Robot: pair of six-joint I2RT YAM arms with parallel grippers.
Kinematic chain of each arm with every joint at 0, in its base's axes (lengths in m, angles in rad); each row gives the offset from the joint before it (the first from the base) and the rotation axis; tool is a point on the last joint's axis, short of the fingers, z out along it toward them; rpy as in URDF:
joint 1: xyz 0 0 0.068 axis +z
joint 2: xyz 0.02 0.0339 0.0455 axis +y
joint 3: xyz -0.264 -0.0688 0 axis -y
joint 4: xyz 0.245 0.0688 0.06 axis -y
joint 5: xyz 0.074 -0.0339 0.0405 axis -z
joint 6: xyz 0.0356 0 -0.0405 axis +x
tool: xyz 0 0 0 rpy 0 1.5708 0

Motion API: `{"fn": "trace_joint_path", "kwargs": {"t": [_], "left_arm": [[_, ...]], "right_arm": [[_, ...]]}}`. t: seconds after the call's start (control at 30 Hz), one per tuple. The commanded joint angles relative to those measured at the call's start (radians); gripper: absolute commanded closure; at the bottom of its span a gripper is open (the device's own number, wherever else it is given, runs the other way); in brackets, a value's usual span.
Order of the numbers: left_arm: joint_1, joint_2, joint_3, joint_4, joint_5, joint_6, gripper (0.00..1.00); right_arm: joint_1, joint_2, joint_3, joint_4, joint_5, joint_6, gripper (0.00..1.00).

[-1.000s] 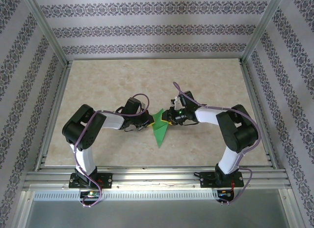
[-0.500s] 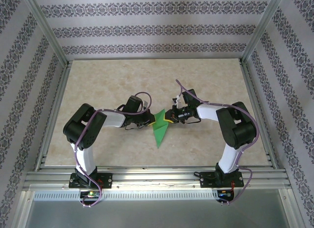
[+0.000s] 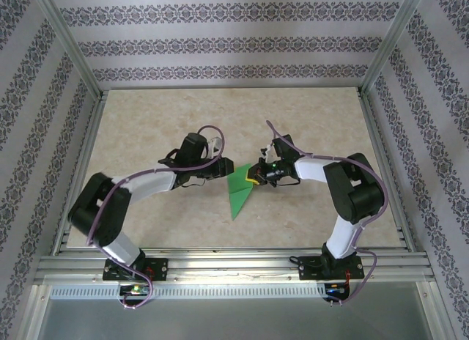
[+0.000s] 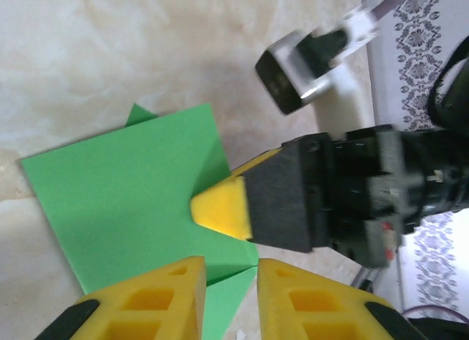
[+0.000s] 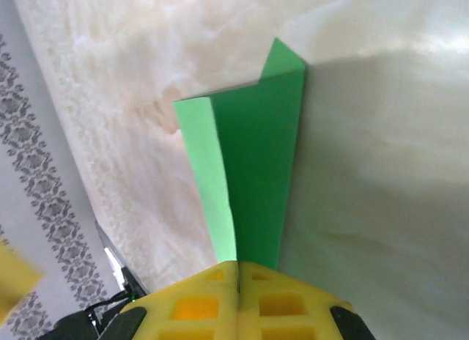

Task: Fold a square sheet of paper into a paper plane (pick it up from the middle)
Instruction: Fold the wing for the fifth time at the center of the table.

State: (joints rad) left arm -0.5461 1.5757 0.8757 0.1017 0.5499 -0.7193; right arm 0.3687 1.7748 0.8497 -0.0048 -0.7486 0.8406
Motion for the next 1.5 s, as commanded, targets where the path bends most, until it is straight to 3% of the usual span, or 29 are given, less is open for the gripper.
{"fn": "trace_joint_path", "kwargs": {"t": [0.0,0.13,0.3,0.47,0.7,0.87,1.27,1.47], "left_arm": [[-0.116,-0.06,-0.017,-0.147,-0.229,0.184,0.7],[-0.276,-0.074,-0.004,-0.198,-0.475,0.32,0.66],[-0.406,0.001,0.033,-0.237,-0.605,0.393,0.56],[-0.471,0.092,0.085,-0.285,-0.697,0.403,0.54],[-0.486,0.15,0.138,-0.342,-0.76,0.448,0.58],[-0.487,0.188,0.182,-0.384,-0.756,0.488,0.68],[-0.487,0.226,0.21,-0.419,-0.786,0.509,0.67],[-0.486,0.233,0.226,-0.446,-0.806,0.523,0.75]], "right_arm": [[-0.002,-0.105,-0.059,0.048,0.15,0.162,1.0],[0.003,-0.187,-0.128,0.072,0.253,0.306,1.0],[0.013,-0.222,-0.181,0.13,0.283,0.404,1.0],[0.018,-0.235,-0.188,0.121,0.302,0.413,1.0],[0.019,-0.23,-0.179,0.122,0.292,0.413,1.0],[0.021,-0.227,-0.178,0.128,0.289,0.417,1.0],[0.022,-0.195,-0.169,0.133,0.268,0.416,1.0],[0.022,-0.189,-0.164,0.131,0.262,0.411,1.0]]}}
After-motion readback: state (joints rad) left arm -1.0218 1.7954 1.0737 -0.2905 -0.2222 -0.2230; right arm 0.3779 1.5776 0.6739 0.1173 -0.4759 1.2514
